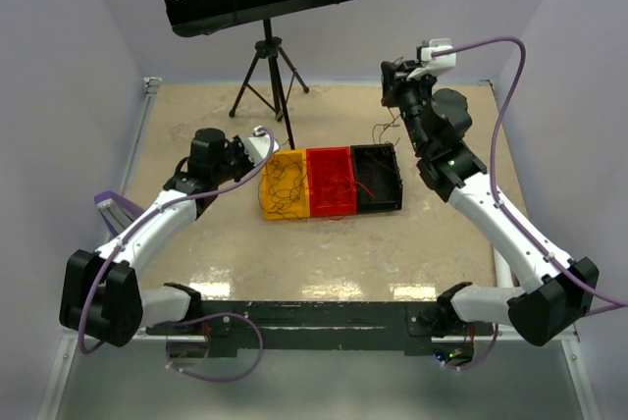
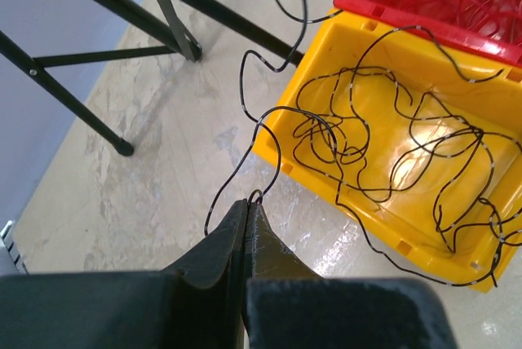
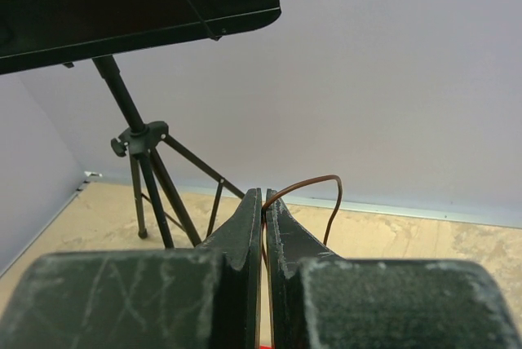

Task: Untangle the cables

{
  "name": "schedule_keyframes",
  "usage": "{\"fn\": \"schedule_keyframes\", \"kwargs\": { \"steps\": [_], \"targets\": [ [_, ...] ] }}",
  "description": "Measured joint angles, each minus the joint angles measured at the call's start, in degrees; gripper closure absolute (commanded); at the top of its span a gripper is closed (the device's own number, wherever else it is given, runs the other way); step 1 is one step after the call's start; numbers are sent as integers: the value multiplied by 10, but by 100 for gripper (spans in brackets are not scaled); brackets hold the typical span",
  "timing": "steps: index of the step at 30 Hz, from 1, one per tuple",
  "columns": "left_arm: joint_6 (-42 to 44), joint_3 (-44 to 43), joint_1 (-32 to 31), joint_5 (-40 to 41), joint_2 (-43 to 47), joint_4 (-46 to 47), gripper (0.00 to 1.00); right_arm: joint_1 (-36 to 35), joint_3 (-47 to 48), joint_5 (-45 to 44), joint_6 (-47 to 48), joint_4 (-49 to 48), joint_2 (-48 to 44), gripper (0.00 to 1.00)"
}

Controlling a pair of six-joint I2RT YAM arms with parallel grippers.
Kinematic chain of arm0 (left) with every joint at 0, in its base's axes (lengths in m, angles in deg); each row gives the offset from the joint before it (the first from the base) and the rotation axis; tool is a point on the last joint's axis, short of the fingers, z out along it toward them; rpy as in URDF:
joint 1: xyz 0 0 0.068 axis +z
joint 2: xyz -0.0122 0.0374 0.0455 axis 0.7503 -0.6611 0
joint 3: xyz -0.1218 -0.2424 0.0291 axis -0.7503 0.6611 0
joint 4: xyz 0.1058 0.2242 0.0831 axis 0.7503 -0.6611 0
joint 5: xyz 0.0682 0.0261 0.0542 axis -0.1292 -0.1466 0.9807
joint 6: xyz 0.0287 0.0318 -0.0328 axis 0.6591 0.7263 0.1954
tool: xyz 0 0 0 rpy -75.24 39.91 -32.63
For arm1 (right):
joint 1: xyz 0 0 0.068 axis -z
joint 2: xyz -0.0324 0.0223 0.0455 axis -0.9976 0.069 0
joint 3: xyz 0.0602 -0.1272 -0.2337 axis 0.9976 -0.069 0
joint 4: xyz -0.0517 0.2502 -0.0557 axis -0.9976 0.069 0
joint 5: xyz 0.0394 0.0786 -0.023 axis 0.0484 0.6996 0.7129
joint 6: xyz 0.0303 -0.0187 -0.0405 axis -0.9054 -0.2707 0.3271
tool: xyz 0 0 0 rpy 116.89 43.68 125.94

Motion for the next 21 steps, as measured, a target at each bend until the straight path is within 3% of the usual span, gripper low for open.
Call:
{"fn": "schedule_keyframes", "kwargs": {
  "steps": [13, 21],
  "targets": [
    [16, 8, -3, 109, -7, 28, 100, 0, 12, 11, -3, 3, -17, 100],
    [1, 6, -3, 99, 9, 8, 100, 0, 64, 15, -1, 2, -58, 100]
  ]
}}
